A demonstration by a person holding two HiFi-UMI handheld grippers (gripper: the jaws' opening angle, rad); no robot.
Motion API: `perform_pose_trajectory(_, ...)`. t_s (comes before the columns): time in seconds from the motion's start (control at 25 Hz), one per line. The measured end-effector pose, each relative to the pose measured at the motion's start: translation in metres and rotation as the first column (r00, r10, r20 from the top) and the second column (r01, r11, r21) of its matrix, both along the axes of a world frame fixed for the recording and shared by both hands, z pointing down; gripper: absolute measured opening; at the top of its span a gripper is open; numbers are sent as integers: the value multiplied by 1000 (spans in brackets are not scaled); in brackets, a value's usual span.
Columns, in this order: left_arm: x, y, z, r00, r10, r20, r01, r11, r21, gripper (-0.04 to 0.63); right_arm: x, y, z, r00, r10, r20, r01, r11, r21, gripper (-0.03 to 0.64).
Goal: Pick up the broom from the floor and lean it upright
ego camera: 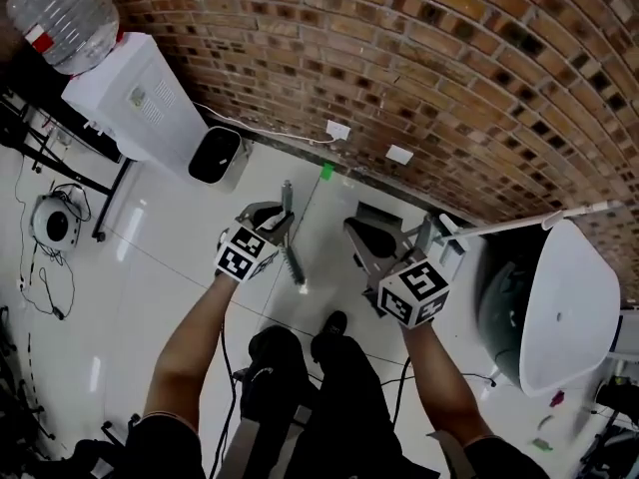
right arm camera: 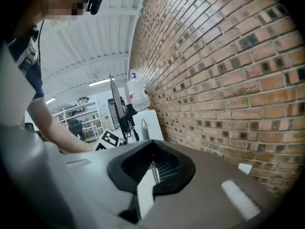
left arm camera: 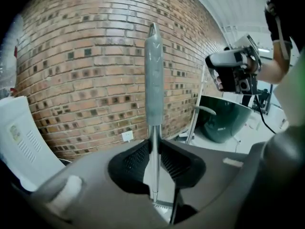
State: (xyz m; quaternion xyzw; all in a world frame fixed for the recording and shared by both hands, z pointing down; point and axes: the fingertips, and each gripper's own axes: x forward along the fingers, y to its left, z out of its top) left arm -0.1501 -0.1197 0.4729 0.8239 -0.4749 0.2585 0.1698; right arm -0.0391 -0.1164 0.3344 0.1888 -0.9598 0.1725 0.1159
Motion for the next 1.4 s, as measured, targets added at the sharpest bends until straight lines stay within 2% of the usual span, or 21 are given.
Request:
perform_pose_trajectory(0.12, 3, -21, -25, 996, -82, -47, 83, 996, 20, 78, 14, -15, -14, 1000, 19, 17, -19, 1000, -4, 5)
perform_pose_trajectory(0.2, 7, -36, -36, 992, -108, -63, 109, 994, 29, 78, 20, -25, -19, 999, 30, 22, -30, 1000, -8, 5)
perform_pose_trajectory(0.4, 21, -74, -46, 997, -61, -56, 63, 997, 47, 78, 24, -54, -21, 998, 60, 2, -60, 998, 7, 5)
perform_pose_trajectory(0.52, 19, -97, -35, 998, -47, -38, 48, 998, 48, 77, 18, -75, -14, 996, 88, -16, -88, 996, 9, 5)
perform_pose_trajectory(0.72, -12, -136, -5, 997, -81, -4, 81, 997, 5, 77, -4, -112, 2, 989, 137, -49, -138, 990, -1, 5)
perform_pose_trajectory(0.84, -35, -154, 10, 993, -116, -22, 116, 993, -32, 77, -22, -129, 14, 986, 154, -68, -156, 987, -26, 5)
perform_pose_trajectory(1.16, -78, -220, 47, 988, -148, -54, 143, 986, -85, 77, -61, -181, 43, 973, 203, -111, -210, 976, -58, 5)
perform_pose_trajectory(1.4, -90, -271, 67, 980, -189, -56, 185, 980, -73, 78, -65, -214, 51, 961, 242, -133, -252, 966, -60, 5)
